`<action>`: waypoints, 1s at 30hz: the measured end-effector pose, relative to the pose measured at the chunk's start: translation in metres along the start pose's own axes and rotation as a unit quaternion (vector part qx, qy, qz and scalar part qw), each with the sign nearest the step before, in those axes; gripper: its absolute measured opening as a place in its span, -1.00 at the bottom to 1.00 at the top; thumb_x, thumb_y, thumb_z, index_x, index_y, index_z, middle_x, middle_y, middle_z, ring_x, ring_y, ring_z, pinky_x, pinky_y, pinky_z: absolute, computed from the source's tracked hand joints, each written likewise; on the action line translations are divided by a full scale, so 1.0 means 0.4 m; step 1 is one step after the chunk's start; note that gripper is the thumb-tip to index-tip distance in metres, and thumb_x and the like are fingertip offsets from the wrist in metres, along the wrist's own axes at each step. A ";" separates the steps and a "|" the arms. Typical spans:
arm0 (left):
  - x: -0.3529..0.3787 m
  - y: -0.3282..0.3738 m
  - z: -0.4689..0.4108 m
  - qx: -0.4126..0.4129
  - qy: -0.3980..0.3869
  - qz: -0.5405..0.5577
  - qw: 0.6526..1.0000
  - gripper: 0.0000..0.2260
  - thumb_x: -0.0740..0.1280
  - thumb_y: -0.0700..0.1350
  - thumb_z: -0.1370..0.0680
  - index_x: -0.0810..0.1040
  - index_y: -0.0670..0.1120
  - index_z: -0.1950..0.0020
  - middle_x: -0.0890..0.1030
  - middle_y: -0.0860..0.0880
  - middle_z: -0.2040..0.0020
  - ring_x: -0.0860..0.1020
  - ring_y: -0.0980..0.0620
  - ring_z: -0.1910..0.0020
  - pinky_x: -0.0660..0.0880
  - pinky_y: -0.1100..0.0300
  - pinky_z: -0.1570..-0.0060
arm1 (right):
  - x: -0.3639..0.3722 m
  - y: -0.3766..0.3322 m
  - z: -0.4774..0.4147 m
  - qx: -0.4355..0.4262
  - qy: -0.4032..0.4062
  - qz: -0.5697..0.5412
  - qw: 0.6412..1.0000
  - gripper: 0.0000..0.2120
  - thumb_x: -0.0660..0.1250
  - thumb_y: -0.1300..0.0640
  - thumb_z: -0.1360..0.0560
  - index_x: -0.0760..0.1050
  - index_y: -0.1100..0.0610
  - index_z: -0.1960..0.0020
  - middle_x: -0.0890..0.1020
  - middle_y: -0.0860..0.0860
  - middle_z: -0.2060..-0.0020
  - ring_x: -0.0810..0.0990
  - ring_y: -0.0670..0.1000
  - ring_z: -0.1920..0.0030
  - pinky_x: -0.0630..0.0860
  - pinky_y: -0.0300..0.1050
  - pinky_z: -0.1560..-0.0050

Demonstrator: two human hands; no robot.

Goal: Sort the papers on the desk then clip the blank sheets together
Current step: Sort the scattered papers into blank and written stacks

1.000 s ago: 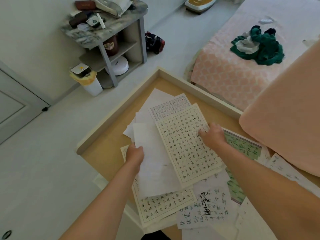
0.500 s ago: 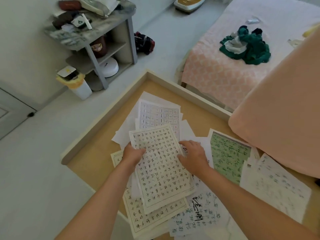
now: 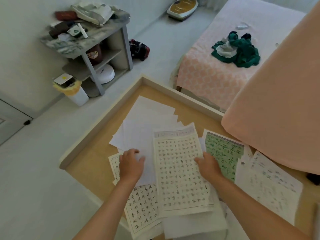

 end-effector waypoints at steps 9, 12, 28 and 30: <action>-0.006 -0.034 -0.006 -0.123 0.017 0.006 0.992 -0.18 0.52 0.03 -0.40 0.17 -0.13 -0.51 0.22 -0.18 -0.45 0.16 -0.23 -0.43 0.39 -0.12 -0.22 | -0.064 0.097 0.021 0.042 0.131 0.072 0.988 -0.81 0.24 0.10 -0.59 0.45 0.15 -0.16 0.53 0.07 -0.06 0.53 0.06 0.06 0.56 0.01 0.05; -0.009 -0.032 -0.021 -0.144 -0.010 0.002 0.990 -0.26 0.51 -0.04 -0.41 0.22 -0.15 -0.48 0.23 -0.21 -0.42 0.20 -0.25 -0.40 0.38 -0.08 -0.23 | -0.039 0.054 0.029 0.003 0.129 0.024 0.991 -0.87 0.25 0.12 -0.60 0.46 0.11 -0.11 0.56 0.04 -0.03 0.55 0.04 0.09 0.56 -0.01 0.06; -0.001 -0.030 0.003 -0.091 -0.060 -0.007 0.994 -0.45 0.31 -0.07 -0.54 0.26 -0.09 -0.50 0.22 -0.11 -0.47 0.17 -0.14 -0.44 0.36 -0.04 -0.24 | 0.151 -0.163 0.030 0.086 -0.030 -0.021 0.996 -0.43 0.26 0.34 -0.47 0.18 0.07 -0.41 0.34 0.14 -0.24 0.49 0.03 0.13 0.50 -0.11 0.26; -0.004 -0.035 0.002 -0.091 -0.059 0.004 0.994 -0.42 0.33 -0.07 -0.53 0.24 -0.07 -0.52 0.22 -0.09 -0.48 0.19 -0.13 -0.45 0.38 -0.03 -0.22 | 0.172 -0.153 0.032 0.081 -0.048 -0.016 0.995 -0.50 0.24 0.32 -0.49 0.22 0.12 -0.39 0.49 0.07 -0.02 0.48 -0.01 0.22 0.43 -0.16 0.32</action>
Point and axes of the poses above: each hand's wrist, its own z-axis away from the middle knuckle, its own x-axis out of the palm, y = z × x, the point moved 7 cm from there along -z, towards the middle knuckle
